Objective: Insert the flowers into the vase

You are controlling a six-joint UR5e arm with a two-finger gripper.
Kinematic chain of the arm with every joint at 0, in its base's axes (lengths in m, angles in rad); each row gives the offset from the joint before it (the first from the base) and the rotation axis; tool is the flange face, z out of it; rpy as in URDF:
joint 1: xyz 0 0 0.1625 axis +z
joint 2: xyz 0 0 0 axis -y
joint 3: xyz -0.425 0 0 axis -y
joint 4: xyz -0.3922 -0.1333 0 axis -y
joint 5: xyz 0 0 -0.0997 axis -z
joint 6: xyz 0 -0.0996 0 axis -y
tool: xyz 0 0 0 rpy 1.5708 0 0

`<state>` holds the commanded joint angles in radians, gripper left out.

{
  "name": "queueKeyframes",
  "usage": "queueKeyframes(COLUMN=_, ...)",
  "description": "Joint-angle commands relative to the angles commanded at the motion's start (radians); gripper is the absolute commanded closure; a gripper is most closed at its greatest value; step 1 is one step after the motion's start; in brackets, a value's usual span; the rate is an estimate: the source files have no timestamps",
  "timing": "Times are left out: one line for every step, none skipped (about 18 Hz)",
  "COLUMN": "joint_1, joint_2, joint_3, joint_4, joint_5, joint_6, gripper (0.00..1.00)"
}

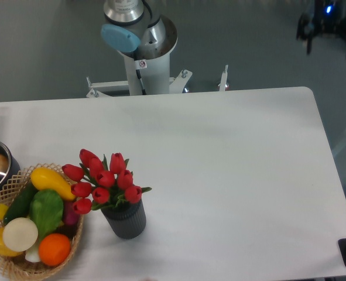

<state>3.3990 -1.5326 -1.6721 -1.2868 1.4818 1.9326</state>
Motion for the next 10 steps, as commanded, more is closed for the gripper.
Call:
queueKeyframes(joint_1=0.032, joint_2=0.012, joint_3=0.000, joint_4=-0.031, joint_5=0.000, joint_6=0.023, gripper=0.00)
queueKeyframes(joint_1=0.063, joint_2=0.028, joint_3=0.005, joint_4=-0.066, joint_5=0.002, joint_6=0.052, gripper=0.00)
queueKeyframes(joint_1=0.094, joint_2=0.035, joint_3=0.006, joint_4=-0.101, joint_5=0.014, joint_6=0.078, gripper=0.00)
queueKeyframes(joint_1=0.121, joint_2=0.045, joint_3=0.002, joint_4=-0.133, joint_5=0.031, joint_6=0.095, gripper=0.00)
queueKeyframes(joint_1=0.143, joint_2=0.055, joint_3=0.000, joint_4=-0.150, joint_5=0.049, joint_6=0.103, gripper=0.00)
queueKeyframes(joint_1=0.155, joint_2=0.057, joint_3=0.012, joint_4=-0.160, joint_5=0.060, joint_6=0.105, gripper=0.00)
queueKeyframes(joint_1=0.164, joint_2=0.058, joint_3=0.015, joint_4=-0.166, joint_5=0.074, joint_6=0.105, gripper=0.00)
queueKeyframes(joint_1=0.171, joint_2=0.060, joint_3=0.018, joint_4=-0.173, joint_5=0.084, joint_6=0.105, gripper=0.00)
queueKeyframes(joint_1=0.186, joint_2=0.061, joint_3=0.018, joint_4=-0.180, joint_5=0.086, joint_6=0.105, gripper=0.00)
queueKeyframes(joint_1=0.194, joint_2=0.063, joint_3=0.017, joint_4=-0.181, joint_5=0.086, joint_6=0.105, gripper=0.00)
